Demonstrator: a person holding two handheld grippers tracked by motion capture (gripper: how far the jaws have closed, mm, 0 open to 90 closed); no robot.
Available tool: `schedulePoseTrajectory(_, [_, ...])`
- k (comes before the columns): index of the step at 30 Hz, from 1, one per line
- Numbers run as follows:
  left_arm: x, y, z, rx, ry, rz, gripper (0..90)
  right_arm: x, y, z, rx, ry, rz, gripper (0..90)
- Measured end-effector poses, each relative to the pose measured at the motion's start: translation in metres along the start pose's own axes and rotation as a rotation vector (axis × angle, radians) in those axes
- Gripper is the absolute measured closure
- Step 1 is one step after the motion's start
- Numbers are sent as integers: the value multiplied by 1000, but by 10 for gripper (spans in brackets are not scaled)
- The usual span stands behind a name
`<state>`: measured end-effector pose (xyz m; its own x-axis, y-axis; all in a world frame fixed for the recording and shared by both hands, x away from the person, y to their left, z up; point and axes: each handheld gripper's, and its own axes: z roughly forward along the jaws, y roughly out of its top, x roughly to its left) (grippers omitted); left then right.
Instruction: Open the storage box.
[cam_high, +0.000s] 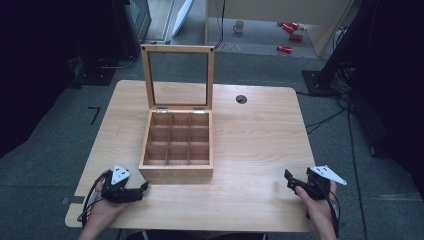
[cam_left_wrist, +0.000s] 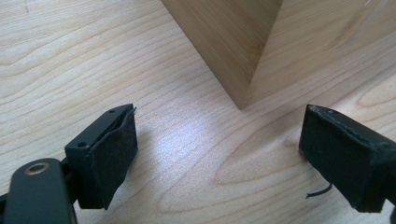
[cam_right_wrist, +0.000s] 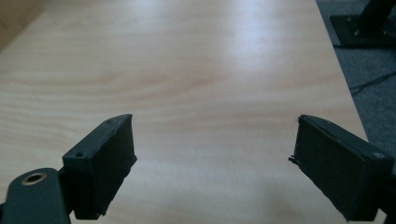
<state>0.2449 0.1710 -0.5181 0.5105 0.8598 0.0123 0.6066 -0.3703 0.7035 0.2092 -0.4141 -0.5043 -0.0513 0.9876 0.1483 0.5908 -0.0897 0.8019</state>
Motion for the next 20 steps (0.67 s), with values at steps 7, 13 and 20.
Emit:
schedulePoseTrajectory(7, [0, 0, 0, 1, -3, 1, 118, 1, -23, 0, 74, -80, -72, 117])
schedulePoseTrajectory(13, [0, 0, 0, -1, -5, 3, 118, 7, -23, 6, 129, -60, -105, 105])
schedulePoseTrajectory(20, [0, 0, 0, 0, -10, 4, 118, 7, -23, 6, 130, -60, -106, 105])
